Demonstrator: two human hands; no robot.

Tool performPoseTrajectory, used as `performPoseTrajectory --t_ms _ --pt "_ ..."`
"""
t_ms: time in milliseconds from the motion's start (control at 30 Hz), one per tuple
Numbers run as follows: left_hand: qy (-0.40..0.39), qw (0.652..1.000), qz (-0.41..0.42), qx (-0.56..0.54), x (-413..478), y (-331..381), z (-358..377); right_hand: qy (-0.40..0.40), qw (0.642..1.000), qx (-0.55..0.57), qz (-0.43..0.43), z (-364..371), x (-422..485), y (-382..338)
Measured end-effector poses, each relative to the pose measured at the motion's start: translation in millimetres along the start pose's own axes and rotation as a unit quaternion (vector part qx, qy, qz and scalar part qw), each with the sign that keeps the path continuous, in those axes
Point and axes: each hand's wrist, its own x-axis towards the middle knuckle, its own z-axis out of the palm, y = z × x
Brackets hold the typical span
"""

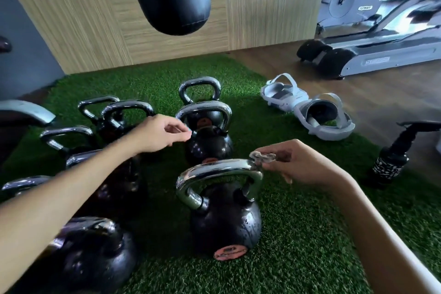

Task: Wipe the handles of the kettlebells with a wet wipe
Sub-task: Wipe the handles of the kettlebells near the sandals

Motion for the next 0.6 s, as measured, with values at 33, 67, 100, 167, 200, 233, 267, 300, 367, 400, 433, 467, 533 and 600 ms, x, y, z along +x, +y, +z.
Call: performPoseTrajectory --t_ms 33,67,100,167,200,233,267,300,367,400,433,467,533,600 --pt "-0.014 0.998 0.002 0.061 20 1 -8 0.010 1.000 -0.002 -0.007 -3 9 -2" --pt "-0.019 0.993 0.004 0.117 39 1 -17 0.025 1.000 -0.006 -0.012 -5 21 -4" --pt "-0.014 0.988 0.002 0.154 56 1 -25 0.040 0.999 -0.015 -0.015 -7 34 -7" --pt "0.004 0.981 -0.005 0.192 88 -2 -40 0.060 0.997 -0.049 -0.023 -9 67 -15" --pt "0.007 0.978 -0.005 0.209 101 -4 -44 0.068 0.995 -0.069 -0.027 -10 84 -20" --pt "0.007 0.974 0.002 0.226 114 -7 -48 0.078 0.993 -0.088 -0.032 -11 103 -25" --pt "0.009 0.971 0.012 0.239 125 -11 -52 0.089 0.990 -0.103 -0.034 -11 122 -29" --pt "0.012 0.968 0.024 0.248 134 -14 -54 0.100 0.988 -0.114 -0.036 -11 141 -34" --pt "0.006 0.966 0.038 0.255 147 -19 -60 0.121 0.981 -0.143 -0.043 -9 178 -41" --pt "-0.004 0.965 0.043 0.258 153 -22 -62 0.134 0.975 -0.170 -0.049 -8 195 -44" --pt "-0.019 0.964 0.048 0.262 157 -24 -64 0.144 0.967 -0.202 -0.054 -6 211 -46" --pt "-0.036 0.963 0.052 0.261 161 -28 -64 0.150 0.961 -0.227 -0.057 -3 225 -49" --pt "-0.059 0.970 0.065 0.226 169 -39 -61 0.153 0.953 -0.254 -0.068 2 248 -55" --pt "-0.057 0.980 0.085 0.172 177 -51 -56 0.151 0.944 -0.282 -0.084 7 265 -62"
